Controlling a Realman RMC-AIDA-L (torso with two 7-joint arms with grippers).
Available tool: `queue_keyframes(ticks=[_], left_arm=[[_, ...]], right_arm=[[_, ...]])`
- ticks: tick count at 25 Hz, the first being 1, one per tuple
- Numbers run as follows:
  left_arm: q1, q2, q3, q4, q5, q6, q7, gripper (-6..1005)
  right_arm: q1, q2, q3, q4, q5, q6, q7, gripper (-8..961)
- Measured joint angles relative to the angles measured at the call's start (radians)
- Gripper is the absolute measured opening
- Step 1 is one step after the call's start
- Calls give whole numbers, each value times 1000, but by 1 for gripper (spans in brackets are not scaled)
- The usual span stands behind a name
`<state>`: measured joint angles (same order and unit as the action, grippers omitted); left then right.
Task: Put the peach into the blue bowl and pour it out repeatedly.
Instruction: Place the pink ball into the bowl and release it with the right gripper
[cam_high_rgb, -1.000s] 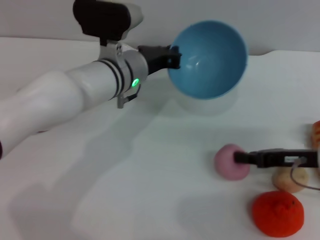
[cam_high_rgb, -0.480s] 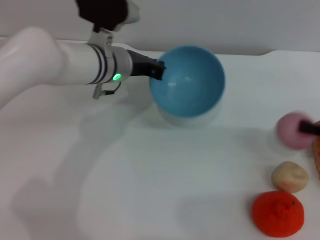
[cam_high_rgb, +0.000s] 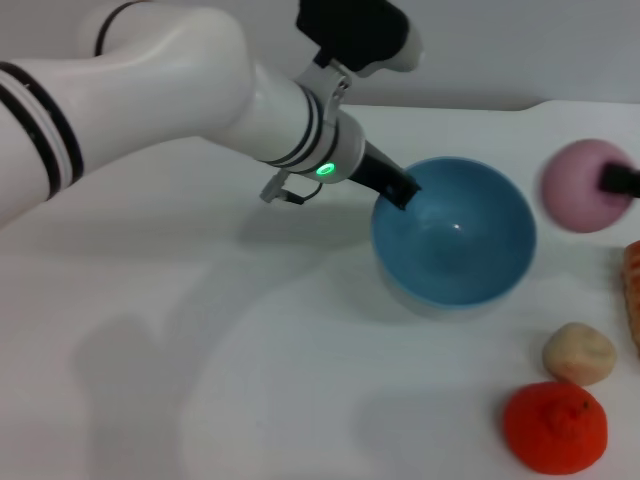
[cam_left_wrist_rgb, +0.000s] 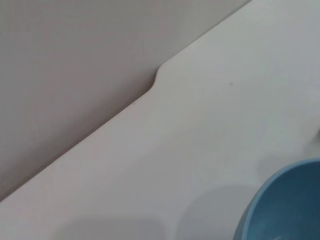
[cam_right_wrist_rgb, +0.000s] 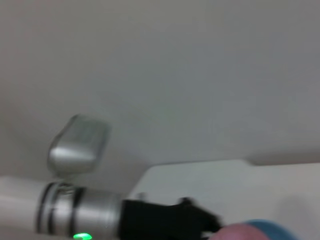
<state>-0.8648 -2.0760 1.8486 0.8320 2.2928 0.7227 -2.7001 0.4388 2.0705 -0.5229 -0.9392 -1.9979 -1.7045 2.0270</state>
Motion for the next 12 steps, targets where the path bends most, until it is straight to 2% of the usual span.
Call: queue_keyframes(ticks=[6, 10, 12], left_arm=[[-12, -2, 45, 22, -4, -2, -43, -1], [-10, -2, 51, 27, -3, 2, -46, -2], [-8, -2, 52, 27, -3, 1, -47, -2]], right_arm=[[57, -4, -94, 109, -2, 70, 18, 110], [64, -6, -140, 152, -2, 122, -1, 120], [64, -5, -150, 158, -3, 124, -6, 161]])
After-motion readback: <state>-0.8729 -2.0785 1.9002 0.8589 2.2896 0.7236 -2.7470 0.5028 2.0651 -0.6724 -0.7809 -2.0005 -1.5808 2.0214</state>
